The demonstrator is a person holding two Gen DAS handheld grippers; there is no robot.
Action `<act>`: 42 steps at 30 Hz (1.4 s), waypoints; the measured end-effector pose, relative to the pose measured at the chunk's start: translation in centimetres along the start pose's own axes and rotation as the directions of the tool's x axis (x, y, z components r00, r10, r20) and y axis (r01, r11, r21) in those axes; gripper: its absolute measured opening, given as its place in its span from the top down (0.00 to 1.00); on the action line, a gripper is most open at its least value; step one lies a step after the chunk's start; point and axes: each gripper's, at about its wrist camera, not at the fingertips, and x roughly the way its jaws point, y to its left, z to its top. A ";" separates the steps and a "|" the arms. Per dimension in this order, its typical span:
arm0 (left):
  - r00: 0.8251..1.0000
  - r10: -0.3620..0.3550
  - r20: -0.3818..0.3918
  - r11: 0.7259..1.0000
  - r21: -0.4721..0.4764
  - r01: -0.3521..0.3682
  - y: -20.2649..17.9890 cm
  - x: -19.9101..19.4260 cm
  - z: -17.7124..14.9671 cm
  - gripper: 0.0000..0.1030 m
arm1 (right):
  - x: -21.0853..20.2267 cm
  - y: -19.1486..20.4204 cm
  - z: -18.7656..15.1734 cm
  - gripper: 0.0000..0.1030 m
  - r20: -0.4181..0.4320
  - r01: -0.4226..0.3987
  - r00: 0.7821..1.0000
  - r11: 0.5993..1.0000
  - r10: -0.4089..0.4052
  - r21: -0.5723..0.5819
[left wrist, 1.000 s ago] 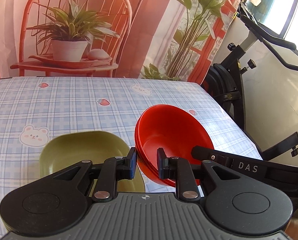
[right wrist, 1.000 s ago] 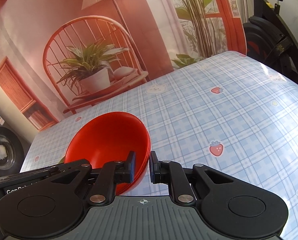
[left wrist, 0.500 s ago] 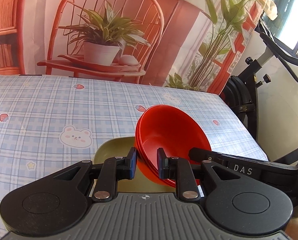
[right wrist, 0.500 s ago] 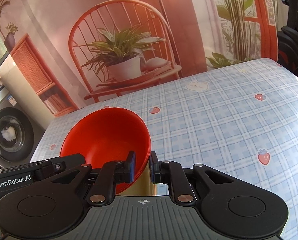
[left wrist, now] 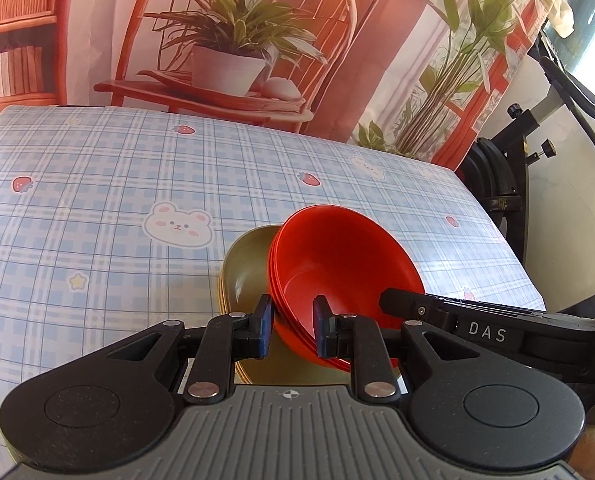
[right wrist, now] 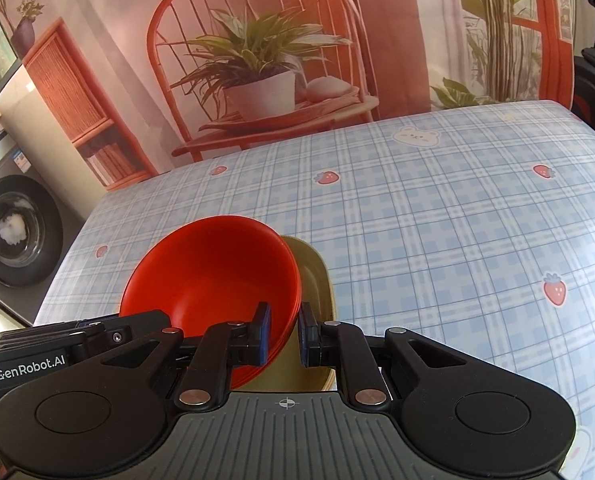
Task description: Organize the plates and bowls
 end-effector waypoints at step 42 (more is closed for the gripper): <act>0.998 0.040 -0.043 0.998 0.046 -0.038 -0.3 0.6 -1.8 0.78 | 0.0 0.6 -2.5 0.87 -0.016 0.027 0.999 0.998 -0.028 -0.053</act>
